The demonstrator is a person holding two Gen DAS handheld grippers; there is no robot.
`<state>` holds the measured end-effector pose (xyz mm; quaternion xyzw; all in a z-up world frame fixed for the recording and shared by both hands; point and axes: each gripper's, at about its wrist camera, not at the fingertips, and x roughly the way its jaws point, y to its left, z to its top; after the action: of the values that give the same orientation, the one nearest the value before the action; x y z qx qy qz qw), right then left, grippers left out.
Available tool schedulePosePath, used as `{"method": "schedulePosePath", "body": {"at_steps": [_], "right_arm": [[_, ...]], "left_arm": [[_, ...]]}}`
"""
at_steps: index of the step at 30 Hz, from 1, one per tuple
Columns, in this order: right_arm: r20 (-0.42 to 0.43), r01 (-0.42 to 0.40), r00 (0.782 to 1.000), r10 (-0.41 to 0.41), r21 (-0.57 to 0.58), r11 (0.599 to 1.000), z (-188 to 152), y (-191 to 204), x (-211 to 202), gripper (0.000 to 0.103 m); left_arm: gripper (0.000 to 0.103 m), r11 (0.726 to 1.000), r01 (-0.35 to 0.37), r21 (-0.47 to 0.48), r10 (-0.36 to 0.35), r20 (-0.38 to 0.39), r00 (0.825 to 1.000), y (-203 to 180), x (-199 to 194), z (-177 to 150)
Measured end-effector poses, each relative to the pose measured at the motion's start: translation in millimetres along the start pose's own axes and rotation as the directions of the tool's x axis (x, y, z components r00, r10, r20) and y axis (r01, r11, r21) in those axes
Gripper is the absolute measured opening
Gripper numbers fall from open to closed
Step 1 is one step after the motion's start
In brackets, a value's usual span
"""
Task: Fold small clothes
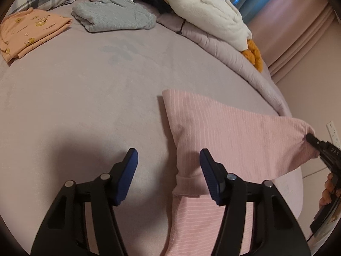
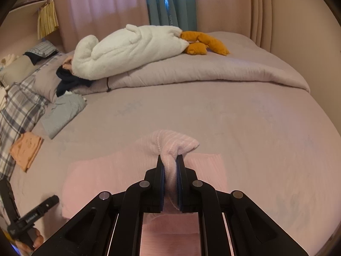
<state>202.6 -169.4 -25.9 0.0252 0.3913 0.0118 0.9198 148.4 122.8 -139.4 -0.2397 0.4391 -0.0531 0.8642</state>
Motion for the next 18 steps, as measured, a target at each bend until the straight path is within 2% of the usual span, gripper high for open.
{"method": "schedulePosePath", "body": {"at_steps": [3,18], "right_arm": [[-0.004,0.006,1.000,-0.006,-0.004,1.000,-1.1,0.8,1.2,0.010],[-0.032,0.021,0.999,-0.021,-0.003,1.000,-6.3,-1.5,8.8,0.010]], "left_arm": [[0.059,0.999,-0.032,0.014,0.032,-0.014,0.999,0.1,7.2,-2.8],[0.060,0.998,-0.061,0.007,0.062,-0.048,0.997,4.6,20.1,-5.1]]}}
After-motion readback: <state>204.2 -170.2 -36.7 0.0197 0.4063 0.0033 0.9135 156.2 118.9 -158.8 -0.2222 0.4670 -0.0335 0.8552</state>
